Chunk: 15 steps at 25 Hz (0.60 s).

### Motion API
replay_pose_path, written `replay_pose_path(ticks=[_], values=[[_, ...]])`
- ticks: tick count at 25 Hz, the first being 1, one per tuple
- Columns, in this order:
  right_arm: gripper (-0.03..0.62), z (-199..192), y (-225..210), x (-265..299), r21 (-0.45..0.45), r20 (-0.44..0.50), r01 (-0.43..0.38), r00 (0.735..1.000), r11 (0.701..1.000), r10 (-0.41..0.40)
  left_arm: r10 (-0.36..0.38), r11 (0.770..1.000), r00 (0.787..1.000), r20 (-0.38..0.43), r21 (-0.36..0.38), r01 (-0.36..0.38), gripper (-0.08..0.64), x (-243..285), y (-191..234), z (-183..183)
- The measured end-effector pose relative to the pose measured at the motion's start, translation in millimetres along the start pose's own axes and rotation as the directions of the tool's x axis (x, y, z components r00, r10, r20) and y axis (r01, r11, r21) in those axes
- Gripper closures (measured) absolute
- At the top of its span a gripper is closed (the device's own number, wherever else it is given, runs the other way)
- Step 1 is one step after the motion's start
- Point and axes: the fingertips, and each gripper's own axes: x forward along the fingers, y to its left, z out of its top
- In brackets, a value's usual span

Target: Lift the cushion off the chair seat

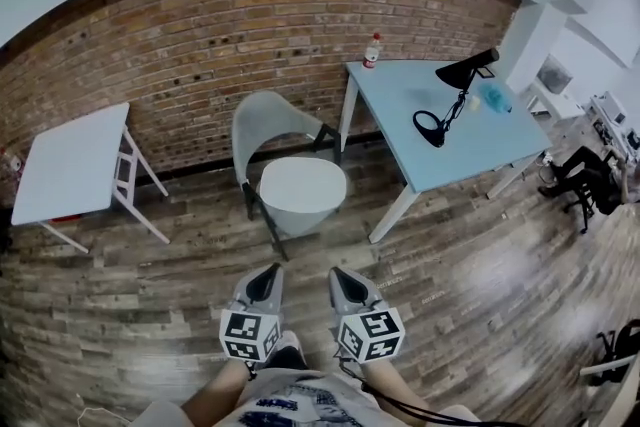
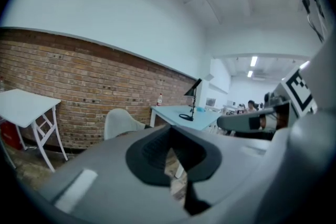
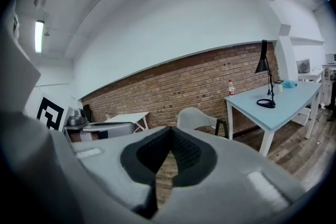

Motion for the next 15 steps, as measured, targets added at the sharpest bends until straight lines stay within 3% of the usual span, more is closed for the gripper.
replay_pose_path(ticks=[8, 15], values=[[0.594, 27, 8, 55, 0.003, 0.012, 0.031, 0.999, 1.000, -0.031, -0.031, 1.000, 1.000, 0.003, -0.003, 0.031, 0.568, 27, 52, 15], [0.594, 37, -11, 80, -0.006, 0.013, 0.062, 0.998, 0.998, -0.061, -0.037, 0.999, 0.999, 0.005, -0.007, 0.037, 0.568, 53, 70, 21]])
